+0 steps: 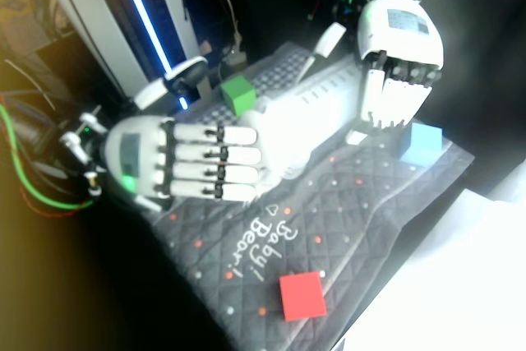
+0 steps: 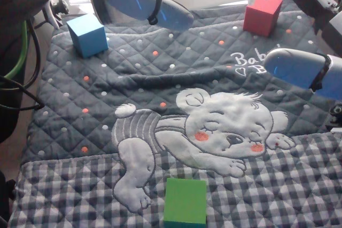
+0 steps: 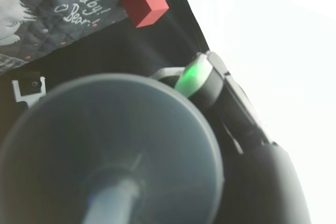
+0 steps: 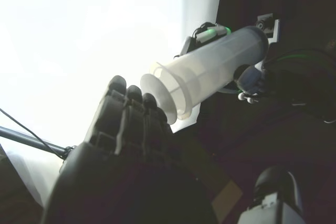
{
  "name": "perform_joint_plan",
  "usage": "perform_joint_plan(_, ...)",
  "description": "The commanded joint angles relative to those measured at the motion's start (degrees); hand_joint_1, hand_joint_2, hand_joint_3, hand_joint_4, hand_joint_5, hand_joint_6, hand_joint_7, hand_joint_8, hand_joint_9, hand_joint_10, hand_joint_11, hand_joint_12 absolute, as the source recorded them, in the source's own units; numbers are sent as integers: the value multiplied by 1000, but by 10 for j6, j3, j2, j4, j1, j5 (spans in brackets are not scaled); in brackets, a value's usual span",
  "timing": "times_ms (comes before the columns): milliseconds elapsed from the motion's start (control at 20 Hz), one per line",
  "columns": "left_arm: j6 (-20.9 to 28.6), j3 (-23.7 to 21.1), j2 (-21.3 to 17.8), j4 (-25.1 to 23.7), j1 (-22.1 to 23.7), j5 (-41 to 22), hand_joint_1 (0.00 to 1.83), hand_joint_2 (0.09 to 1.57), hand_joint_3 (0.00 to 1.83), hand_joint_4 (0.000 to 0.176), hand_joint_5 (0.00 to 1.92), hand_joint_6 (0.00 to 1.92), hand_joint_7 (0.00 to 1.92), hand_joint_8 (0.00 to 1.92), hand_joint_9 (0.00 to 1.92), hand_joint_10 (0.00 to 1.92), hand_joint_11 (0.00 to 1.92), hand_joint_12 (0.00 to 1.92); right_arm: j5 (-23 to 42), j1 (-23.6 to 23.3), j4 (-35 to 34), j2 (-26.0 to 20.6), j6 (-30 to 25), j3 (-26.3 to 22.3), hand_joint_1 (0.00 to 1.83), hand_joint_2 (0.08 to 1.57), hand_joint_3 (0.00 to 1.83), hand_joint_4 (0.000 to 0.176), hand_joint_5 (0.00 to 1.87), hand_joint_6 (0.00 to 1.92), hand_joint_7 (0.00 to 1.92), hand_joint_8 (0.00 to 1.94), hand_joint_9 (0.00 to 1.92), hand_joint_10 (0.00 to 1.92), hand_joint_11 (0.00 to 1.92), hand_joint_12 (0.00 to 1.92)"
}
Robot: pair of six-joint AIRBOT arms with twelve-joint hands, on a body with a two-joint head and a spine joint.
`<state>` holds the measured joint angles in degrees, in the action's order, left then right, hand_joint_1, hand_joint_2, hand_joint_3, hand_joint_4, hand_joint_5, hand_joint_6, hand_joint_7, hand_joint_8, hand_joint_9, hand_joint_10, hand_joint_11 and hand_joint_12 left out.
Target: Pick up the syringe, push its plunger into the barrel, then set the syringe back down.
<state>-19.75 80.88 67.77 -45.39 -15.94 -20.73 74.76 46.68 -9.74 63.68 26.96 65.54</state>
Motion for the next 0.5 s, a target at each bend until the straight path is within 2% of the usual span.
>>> perform_joint_plan(0,8,1,7,26,13,-55,321,1488,0,0,559,1115,953,1920,1264,1921,1376,1921,63,-7,38,2,-5,-1,104,797,0,0,4,0,47,3,39,0,57,16)
perform_joint_plan(100,8,2,10,24,15,-55,328,1489,0,0,557,1115,968,1921,1280,1921,1402,1921,62,-8,41,3,-6,-1,110,803,0,0,9,2,45,2,36,0,52,14)
perform_joint_plan(150,8,2,11,23,17,-54,718,1426,0,0,518,1574,893,1848,1195,1921,1316,1921,61,-8,41,3,-6,-1,104,785,0,0,1,0,39,1,26,2,48,11)
perform_joint_plan(200,8,2,11,22,18,-54,778,1421,1,0,495,1691,782,1694,1065,1860,1176,1921,61,-9,41,4,-6,-1,105,804,2,0,0,0,28,0,14,0,30,4)
perform_joint_plan(250,8,2,11,22,19,-53,490,1463,5,0,529,1253,804,1749,1082,1902,1204,1921,61,-9,41,4,-7,-1,106,808,3,0,0,0,33,3,23,5,40,8)
perform_joint_plan(300,8,2,11,21,19,-50,739,1422,0,0,507,1607,778,1644,1053,1835,1155,1921,61,-9,41,4,-8,-1,46,804,1,0,0,0,24,0,11,0,26,2)
perform_joint_plan(350,8,2,11,19,19,-49,451,1465,16,0,511,1238,808,1705,1088,1870,1204,1921,61,-10,41,3,-9,-1,31,808,3,0,0,0,23,0,10,1,33,5)
perform_joint_plan(400,8,3,11,17,18,-47,732,1421,3,0,505,1602,820,1664,1111,1821,1213,1913,61,-10,41,1,-9,0,24,821,8,0,0,0,15,0,6,0,21,0)
perform_joint_plan(450,8,2,10,15,18,-46,789,1423,3,0,488,1700,821,1641,1117,1797,1209,1906,61,-10,41,-1,-9,0,4,827,9,0,0,0,4,0,4,0,17,0)
